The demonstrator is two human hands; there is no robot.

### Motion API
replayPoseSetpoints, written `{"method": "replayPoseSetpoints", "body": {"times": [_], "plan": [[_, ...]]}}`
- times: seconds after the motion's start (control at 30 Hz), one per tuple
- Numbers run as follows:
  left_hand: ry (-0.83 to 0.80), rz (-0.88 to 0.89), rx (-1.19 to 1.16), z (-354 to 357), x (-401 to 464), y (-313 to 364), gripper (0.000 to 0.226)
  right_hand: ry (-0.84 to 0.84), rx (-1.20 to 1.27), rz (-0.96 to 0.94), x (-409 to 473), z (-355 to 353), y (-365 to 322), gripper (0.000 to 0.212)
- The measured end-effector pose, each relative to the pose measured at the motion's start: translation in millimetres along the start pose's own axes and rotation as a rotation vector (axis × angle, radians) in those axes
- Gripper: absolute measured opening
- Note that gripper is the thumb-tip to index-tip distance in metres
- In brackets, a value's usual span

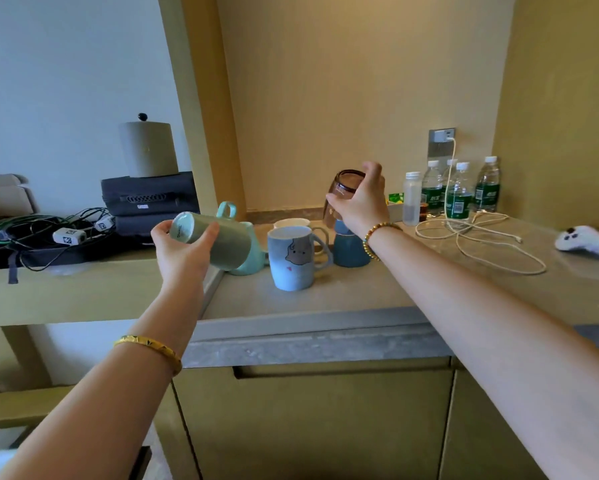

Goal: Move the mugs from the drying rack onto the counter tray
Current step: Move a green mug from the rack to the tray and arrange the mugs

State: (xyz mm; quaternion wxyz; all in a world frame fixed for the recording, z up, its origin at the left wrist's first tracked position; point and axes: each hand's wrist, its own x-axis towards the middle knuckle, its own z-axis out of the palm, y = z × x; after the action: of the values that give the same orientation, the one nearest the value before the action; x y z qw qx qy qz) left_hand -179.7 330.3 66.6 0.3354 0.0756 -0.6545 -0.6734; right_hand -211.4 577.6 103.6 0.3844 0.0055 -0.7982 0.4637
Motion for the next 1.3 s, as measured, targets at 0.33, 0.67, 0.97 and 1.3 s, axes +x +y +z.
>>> {"method": "replayPoseSetpoints", "body": {"times": [0.33,0.67,0.97,1.3], "plan": [[-0.06,0.01,0.118,19,-7,-3,0.064,-0.238,-0.25,0.146,-10,-24,61,0.078],[-0.185,0.086,0.344,18,11,-9,0.068,-0.264,-0.342,0.302,-17,-13,80,0.078],[-0.368,0.164,0.639,26,37,-3,0.07,-0.042,-0.389,-0.126,-21,12,45,0.059],[-0.606,0.156,0.727,22,57,-14,0.06,-0.465,-0.357,-0.401,-23,72,-13,0.055]]}}
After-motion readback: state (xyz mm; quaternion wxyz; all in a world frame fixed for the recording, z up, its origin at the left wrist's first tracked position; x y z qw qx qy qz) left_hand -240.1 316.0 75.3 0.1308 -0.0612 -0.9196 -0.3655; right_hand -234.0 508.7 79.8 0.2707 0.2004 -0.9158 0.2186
